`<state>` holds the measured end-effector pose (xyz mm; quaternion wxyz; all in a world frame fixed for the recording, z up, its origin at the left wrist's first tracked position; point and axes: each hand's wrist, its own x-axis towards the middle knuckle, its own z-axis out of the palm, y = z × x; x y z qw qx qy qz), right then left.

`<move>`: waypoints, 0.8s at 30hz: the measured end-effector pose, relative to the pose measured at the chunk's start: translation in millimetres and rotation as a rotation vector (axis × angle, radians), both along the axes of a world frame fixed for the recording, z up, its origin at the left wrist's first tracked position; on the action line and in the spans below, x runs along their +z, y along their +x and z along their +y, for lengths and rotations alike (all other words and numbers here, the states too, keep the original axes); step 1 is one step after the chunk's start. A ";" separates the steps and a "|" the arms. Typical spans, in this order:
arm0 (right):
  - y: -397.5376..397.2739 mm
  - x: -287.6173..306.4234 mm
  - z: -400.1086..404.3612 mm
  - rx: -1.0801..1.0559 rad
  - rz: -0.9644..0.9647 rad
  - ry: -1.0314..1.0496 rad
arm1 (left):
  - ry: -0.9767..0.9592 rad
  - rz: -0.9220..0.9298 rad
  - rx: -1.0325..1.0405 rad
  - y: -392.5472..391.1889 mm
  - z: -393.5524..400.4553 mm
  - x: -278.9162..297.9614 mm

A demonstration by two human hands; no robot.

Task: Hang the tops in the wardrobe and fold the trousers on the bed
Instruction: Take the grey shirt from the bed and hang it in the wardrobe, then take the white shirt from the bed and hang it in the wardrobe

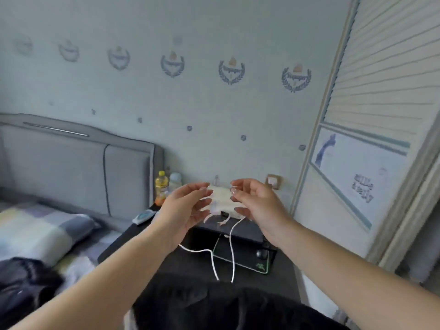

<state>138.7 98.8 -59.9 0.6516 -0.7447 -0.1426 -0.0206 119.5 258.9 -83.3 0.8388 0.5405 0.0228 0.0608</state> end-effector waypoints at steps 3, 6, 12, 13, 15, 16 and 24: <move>-15.1 -28.0 91.8 0.128 0.078 -0.012 | 0.034 0.052 0.144 -38.9 89.5 -22.5; -39.9 -50.7 181.3 0.278 0.128 -0.026 | 0.068 0.105 0.289 -83.9 176.7 -43.4; -102.9 -94.8 349.5 0.578 0.223 -0.061 | 0.078 0.230 0.561 -194.1 323.9 -94.0; -112.0 -101.2 371.5 0.626 0.239 -0.064 | 0.079 0.260 0.598 -210.3 340.0 -99.6; -133.2 -114.6 420.1 0.734 0.267 -0.097 | 0.054 0.304 0.705 -245.9 375.0 -112.5; -143.7 -121.2 444.6 0.782 0.284 -0.119 | 0.036 0.320 0.756 -264.4 391.9 -118.7; -208.4 -183.3 597.7 1.097 0.447 -0.232 | -0.099 0.487 1.034 -374.0 487.2 -181.2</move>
